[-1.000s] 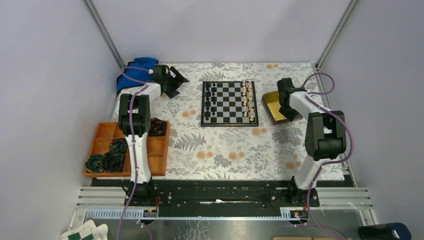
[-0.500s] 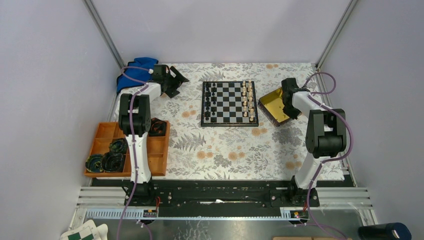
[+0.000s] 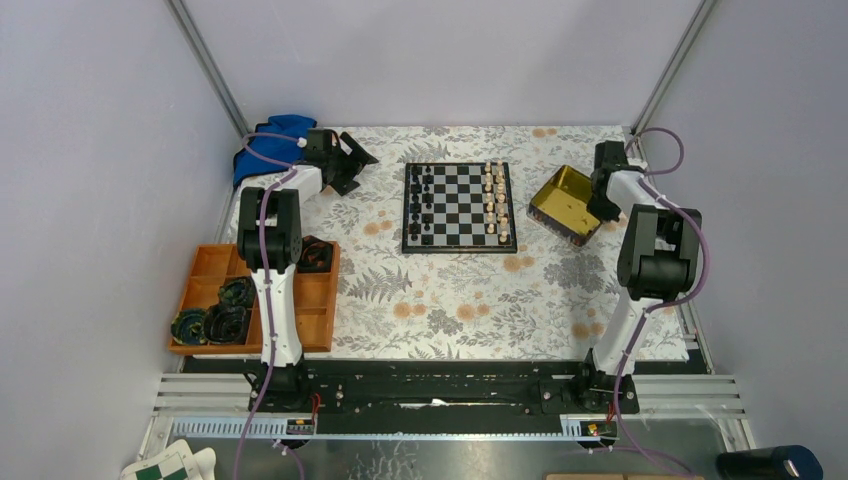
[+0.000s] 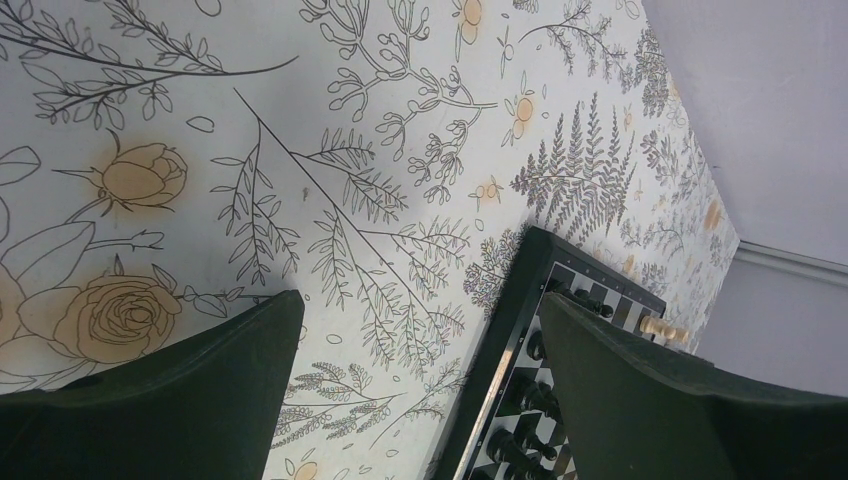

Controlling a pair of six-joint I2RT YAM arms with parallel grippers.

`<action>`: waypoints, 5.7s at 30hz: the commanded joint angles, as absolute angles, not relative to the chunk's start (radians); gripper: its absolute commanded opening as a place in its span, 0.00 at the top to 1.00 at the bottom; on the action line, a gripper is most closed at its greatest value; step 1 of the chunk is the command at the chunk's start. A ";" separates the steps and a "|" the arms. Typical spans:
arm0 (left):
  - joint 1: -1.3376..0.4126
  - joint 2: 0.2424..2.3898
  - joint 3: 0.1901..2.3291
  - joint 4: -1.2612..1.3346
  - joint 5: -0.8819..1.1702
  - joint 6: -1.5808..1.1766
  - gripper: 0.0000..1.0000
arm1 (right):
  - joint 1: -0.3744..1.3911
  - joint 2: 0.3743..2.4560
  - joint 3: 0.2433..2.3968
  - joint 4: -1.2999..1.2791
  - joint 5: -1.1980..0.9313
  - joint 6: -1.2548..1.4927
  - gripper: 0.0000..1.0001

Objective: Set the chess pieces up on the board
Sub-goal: Adjust the storage box at the center of the board, then pick up the chess piece from the storage box.

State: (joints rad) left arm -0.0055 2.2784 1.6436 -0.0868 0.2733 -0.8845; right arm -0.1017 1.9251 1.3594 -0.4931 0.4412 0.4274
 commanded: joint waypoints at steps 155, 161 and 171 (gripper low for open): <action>-0.002 2.375 1.593 -0.214 0.244 -0.838 0.01 | -0.020 2.293 1.851 -0.678 0.538 0.042 1.00; -0.002 2.366 1.579 -0.204 0.247 -0.844 0.01 | -0.006 2.239 1.836 -0.629 0.523 0.022 1.00; -0.002 2.349 1.568 -0.204 0.248 -0.845 0.01 | 0.039 2.098 1.709 -0.466 0.505 -0.034 1.00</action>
